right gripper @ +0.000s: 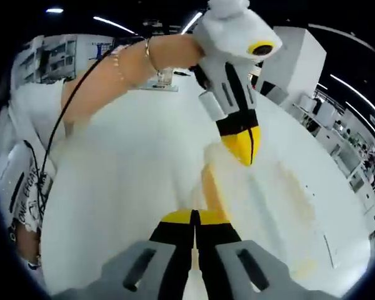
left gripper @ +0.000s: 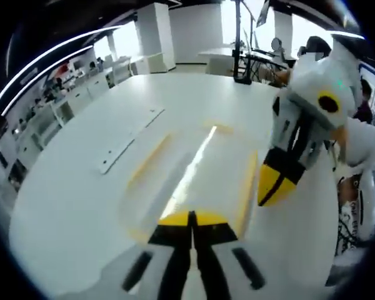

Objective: Snap each plastic latch of the storage box into its locked position after aligning the lid with the box until every specified latch is closed and the lid sits flush.

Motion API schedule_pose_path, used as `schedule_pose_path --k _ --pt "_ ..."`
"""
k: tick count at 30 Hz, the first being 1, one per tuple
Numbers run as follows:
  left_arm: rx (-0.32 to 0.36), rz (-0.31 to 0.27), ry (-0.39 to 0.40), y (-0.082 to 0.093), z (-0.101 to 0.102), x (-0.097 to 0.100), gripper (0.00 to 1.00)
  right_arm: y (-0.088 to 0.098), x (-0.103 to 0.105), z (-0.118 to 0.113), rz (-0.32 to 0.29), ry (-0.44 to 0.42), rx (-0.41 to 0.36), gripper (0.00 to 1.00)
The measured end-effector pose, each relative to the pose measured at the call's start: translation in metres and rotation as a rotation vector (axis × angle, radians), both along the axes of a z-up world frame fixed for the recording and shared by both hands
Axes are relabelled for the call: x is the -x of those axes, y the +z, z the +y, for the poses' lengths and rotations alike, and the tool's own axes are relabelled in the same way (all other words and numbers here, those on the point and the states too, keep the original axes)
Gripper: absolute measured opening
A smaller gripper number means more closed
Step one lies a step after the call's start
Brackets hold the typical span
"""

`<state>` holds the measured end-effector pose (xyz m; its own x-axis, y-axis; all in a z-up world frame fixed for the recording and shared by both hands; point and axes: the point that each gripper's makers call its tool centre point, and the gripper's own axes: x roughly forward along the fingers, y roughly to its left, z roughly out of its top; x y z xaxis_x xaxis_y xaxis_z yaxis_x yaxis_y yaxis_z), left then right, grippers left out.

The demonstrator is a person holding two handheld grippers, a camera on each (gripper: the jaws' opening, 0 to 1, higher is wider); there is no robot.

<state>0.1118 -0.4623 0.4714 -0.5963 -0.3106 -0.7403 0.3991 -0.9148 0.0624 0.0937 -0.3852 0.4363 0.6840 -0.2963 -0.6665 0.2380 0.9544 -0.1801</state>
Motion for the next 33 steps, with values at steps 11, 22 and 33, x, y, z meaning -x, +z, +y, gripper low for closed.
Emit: schedule_pose_path --k 11,22,33 --pt "-0.012 -0.059 0.022 0.003 0.002 -0.003 0.00 -0.007 -0.003 -0.011 0.097 -0.123 0.060 0.00" --pt "-0.029 -0.124 0.040 0.005 0.002 -0.004 0.00 -0.005 -0.005 -0.014 0.093 -0.161 0.048 0.00" --pt "-0.047 -0.137 0.041 0.006 0.000 -0.007 0.00 -0.014 -0.012 -0.016 0.097 -0.151 0.040 0.00"
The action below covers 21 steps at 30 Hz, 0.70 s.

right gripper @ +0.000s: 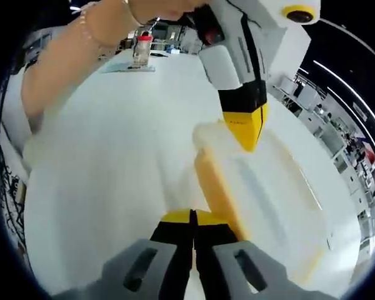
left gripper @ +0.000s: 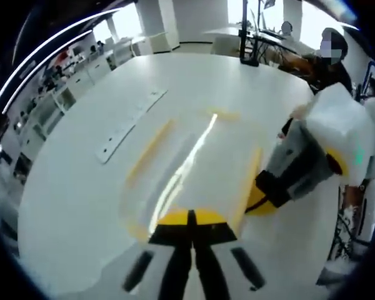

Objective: Snap each plastic latch of the storage box into its locked position after aligning the lid with the box until every specified latch is closed and the lid sits flush.

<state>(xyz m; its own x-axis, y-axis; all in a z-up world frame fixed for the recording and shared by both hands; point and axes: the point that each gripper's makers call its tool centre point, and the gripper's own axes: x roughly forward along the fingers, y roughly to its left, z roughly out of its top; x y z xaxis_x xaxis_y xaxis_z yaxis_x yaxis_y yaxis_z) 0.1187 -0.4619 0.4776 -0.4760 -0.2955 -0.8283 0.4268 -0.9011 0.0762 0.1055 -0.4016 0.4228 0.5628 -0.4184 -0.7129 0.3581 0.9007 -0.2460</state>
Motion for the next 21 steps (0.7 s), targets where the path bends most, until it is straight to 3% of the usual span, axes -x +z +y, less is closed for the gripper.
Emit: schedule_pose_path --k 2,4,14,15,16,17,18,19,20,21 --pt "-0.001 -0.001 -0.005 0.000 0.000 0.000 0.00 0.001 -0.001 0.000 -0.028 -0.007 -0.022 0.00" --pt "0.001 -0.004 -0.006 0.000 0.000 0.000 0.00 0.001 0.000 -0.001 -0.004 -0.004 -0.002 0.00" --pt "0.005 -0.010 -0.007 0.000 0.002 -0.001 0.00 -0.005 -0.005 0.000 -0.011 -0.019 -0.020 0.00" --pt "0.001 -0.007 -0.004 0.000 0.003 -0.001 0.00 -0.013 -0.004 0.000 0.030 -0.006 -0.008 0.00" --pt "0.000 -0.006 -0.007 -0.001 0.004 -0.001 0.00 -0.025 0.001 -0.005 0.048 -0.074 -0.038 0.00" --pt "-0.003 -0.006 -0.008 -0.002 0.005 -0.002 0.00 -0.021 0.000 -0.006 0.076 -0.069 0.050 0.00" --pt "0.001 -0.001 -0.009 -0.001 0.004 -0.001 0.00 -0.022 -0.003 -0.001 0.056 -0.058 0.036 0.00" --pt "-0.002 0.001 -0.006 -0.002 0.004 -0.002 0.00 -0.018 -0.009 0.005 -0.042 -0.061 -0.050 0.00" --pt "-0.002 0.003 -0.009 -0.001 0.005 -0.002 0.00 -0.017 -0.005 0.004 -0.031 -0.077 -0.061 0.00" --pt "-0.005 0.006 -0.007 -0.001 0.005 -0.002 0.00 -0.018 0.000 0.001 0.029 -0.071 -0.027 0.00"
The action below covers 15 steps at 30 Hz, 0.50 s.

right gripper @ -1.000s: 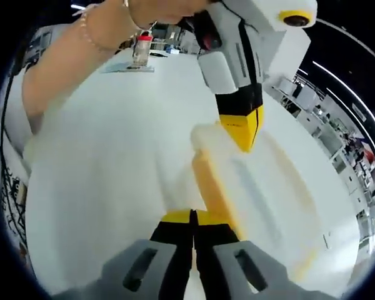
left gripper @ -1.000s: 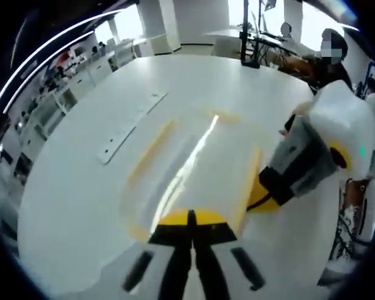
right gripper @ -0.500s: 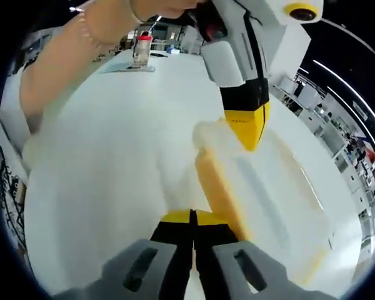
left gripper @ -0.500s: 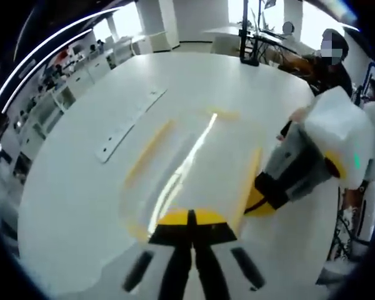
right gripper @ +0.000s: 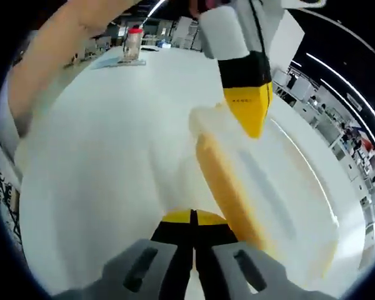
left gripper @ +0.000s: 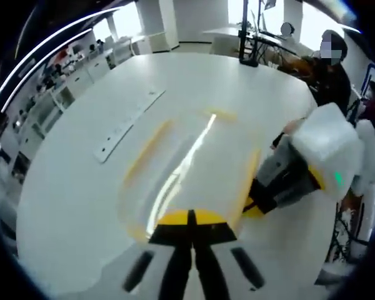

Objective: Snap each plastic latch of the storage box into its locked position after aligning the lid with the box until every specified latch is closed and the lid sits flush.

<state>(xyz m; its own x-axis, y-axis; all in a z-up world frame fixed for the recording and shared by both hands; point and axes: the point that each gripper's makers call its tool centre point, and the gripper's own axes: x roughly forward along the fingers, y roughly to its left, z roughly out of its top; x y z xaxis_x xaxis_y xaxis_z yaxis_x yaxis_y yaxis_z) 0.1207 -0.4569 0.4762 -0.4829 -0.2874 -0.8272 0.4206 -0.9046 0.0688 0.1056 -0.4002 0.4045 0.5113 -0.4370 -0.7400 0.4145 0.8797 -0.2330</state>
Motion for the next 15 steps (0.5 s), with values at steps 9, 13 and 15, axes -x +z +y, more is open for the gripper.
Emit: schedule_pose_path --k 9,13,15 --pt "0.003 0.014 -0.001 0.0000 0.0050 0.0000 0.00 -0.0003 -0.0023 0.0019 -0.034 -0.007 -0.005 0.00" --pt "-0.013 0.027 0.005 0.0003 0.0065 0.0008 0.00 -0.0001 -0.0012 0.0007 -0.040 -0.013 -0.009 0.00" --pt "-0.033 0.028 0.016 0.0004 0.0067 0.0012 0.00 0.0001 -0.0014 0.0004 -0.046 -0.016 -0.018 0.00"
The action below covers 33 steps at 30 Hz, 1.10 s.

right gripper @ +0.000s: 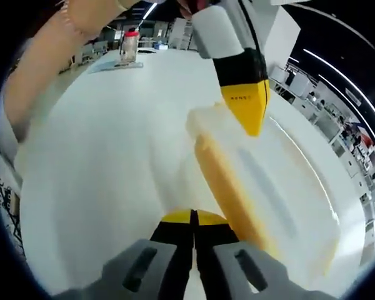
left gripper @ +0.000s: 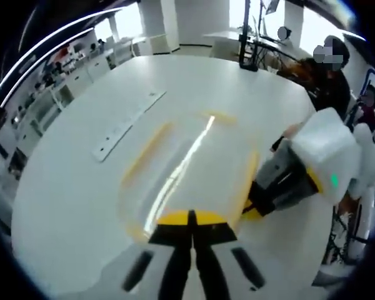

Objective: Snap each plastic latch of the storage box into its locked position after aligning the lid with the box until every specified latch is closed and the lid sits flush.

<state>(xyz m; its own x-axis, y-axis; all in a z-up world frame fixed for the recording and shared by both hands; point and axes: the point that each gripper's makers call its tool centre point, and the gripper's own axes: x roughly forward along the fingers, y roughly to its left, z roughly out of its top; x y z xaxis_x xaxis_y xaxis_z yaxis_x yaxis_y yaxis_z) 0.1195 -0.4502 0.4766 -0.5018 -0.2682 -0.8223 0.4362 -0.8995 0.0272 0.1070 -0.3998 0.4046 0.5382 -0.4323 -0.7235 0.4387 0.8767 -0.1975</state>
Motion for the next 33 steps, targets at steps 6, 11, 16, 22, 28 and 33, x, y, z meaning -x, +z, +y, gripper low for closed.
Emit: schedule_pose_path --k 6,11,16,22,28,33 --pt "-0.037 -0.018 0.007 0.000 0.001 0.001 0.00 0.003 -0.002 0.004 -0.057 -0.002 -0.071 0.00" --pt "-0.061 0.000 0.022 0.001 0.006 0.002 0.00 0.032 -0.002 0.014 -0.103 0.062 -0.011 0.00" --pt "0.030 0.160 0.013 0.039 0.005 0.019 0.00 0.078 0.006 0.019 -0.220 0.066 0.032 0.00" --pt "0.211 0.203 -0.040 0.093 0.019 0.024 0.19 0.133 0.029 0.014 -0.368 0.023 0.141 0.09" --pt "0.409 0.361 -0.019 0.145 0.032 0.006 0.30 0.176 0.069 0.017 -0.430 -0.029 0.272 0.17" --pt "0.533 0.489 0.034 0.171 0.050 -0.025 0.34 0.202 0.103 0.023 -0.490 -0.077 0.368 0.21"
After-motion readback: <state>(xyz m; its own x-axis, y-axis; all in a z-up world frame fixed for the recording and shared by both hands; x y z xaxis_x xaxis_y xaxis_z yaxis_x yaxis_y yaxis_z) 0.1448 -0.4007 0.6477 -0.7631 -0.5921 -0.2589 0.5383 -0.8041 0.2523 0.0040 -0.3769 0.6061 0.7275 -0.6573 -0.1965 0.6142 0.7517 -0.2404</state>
